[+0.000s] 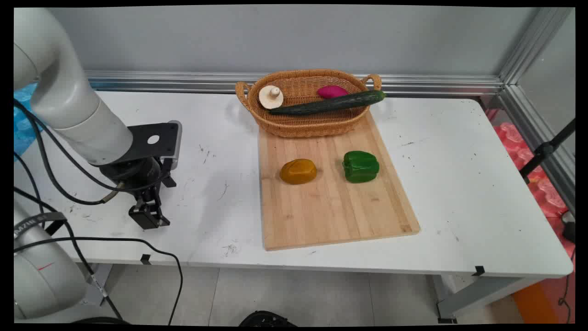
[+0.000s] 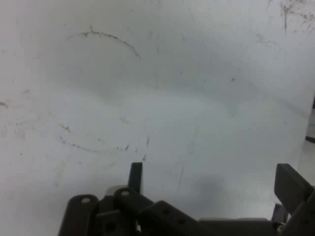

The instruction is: Pick up the potato from the cutting board

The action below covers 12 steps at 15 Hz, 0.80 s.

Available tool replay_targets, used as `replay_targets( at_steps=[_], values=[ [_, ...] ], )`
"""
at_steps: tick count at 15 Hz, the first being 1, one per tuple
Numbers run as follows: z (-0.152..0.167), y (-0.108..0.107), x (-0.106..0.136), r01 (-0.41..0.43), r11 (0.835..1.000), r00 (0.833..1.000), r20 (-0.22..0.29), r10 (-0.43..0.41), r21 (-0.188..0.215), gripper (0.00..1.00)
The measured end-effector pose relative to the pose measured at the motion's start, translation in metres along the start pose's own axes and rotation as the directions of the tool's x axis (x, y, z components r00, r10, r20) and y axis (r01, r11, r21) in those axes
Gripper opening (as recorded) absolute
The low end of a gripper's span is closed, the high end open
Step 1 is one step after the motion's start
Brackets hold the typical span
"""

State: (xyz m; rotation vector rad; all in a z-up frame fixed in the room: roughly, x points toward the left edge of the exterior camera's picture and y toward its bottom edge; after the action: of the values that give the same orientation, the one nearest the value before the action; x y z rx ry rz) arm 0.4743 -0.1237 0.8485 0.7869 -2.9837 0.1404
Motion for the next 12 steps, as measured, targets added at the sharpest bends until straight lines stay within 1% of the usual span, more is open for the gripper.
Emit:
replay_targets(
  at_steps=[3,4,6,7,9,12],
  values=[
    [0.0,-0.003,0.009,0.004,1.0,1.0,-0.025,-0.004,0.001,1.0],
    [-0.001,-0.005,0.015,0.004,1.0,0.999,-0.041,-0.003,0.002,1.0],
    [-0.001,-0.012,0.036,0.003,1.0,0.997,-0.081,-0.003,0.0,1.0],
    [-0.002,-0.016,0.048,0.001,1.0,0.995,-0.102,-0.001,0.0,1.0],
    [-0.005,-0.026,0.08,-0.005,1.0,0.988,-0.154,0.006,0.005,1.0],
    [-0.01,-0.041,0.127,-0.01,1.0,0.972,-0.233,0.012,0.013,1.0]
  ],
)
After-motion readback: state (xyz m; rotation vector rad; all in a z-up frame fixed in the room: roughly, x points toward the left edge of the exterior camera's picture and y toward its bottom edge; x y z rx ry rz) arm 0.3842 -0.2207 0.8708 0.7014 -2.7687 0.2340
